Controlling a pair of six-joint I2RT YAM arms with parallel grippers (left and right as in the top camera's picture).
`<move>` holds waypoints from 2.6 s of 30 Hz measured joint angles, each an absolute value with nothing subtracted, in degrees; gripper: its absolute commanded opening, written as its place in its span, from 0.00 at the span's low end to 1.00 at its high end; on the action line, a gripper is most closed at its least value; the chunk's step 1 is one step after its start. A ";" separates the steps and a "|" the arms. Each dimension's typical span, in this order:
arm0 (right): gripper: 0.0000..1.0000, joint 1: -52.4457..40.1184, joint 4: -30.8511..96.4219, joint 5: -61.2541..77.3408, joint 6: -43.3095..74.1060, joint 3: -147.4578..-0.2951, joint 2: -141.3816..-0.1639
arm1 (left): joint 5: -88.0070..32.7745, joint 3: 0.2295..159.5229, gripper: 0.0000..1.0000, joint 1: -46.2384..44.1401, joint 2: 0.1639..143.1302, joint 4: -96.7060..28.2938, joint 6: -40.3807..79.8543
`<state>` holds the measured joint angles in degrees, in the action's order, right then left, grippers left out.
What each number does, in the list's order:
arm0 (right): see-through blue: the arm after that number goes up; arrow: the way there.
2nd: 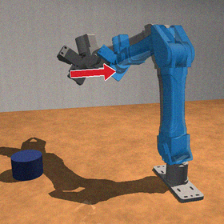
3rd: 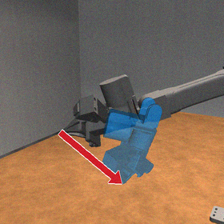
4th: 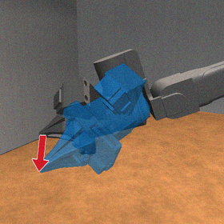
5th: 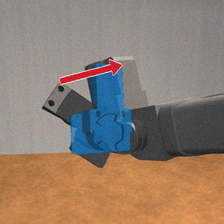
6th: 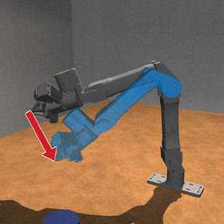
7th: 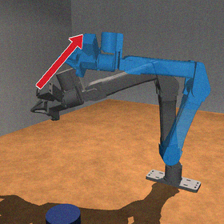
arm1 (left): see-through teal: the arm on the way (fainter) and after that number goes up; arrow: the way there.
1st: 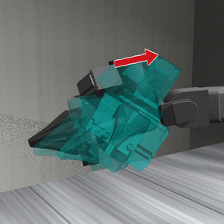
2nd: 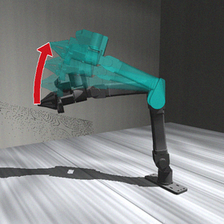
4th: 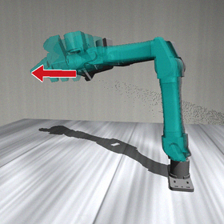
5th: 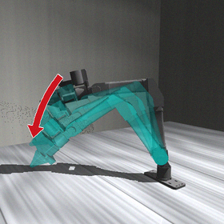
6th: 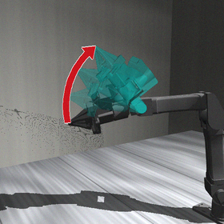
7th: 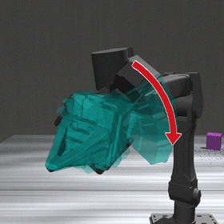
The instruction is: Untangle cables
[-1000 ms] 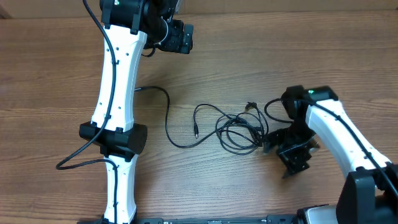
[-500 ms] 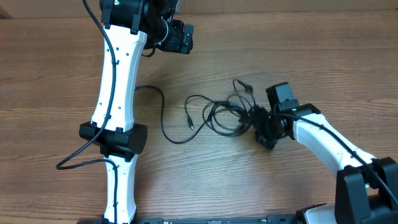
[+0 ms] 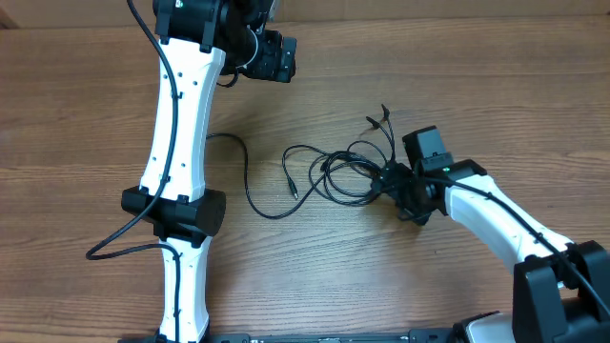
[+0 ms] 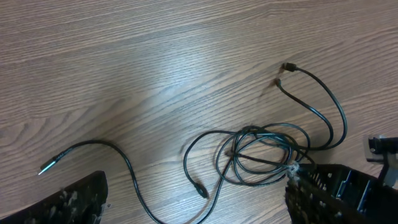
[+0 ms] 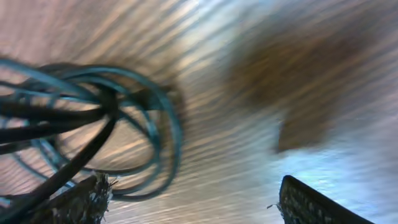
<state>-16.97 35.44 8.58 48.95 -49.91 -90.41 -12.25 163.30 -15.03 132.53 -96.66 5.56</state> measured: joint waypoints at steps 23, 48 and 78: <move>0.04 -21.67 22.55 5.13 50.89 -53.67 -102.89 | -12.43 163.30 0.91 -15.03 132.53 -96.68 5.54; 0.04 -21.63 69.17 -6.74 28.53 -102.91 -86.15 | -25.32 163.30 1.00 -17.02 132.53 -96.66 -7.86; 0.71 -13.15 75.40 -9.98 28.88 -98.76 -89.67 | -38.15 162.56 0.93 -16.01 132.53 -88.77 -7.16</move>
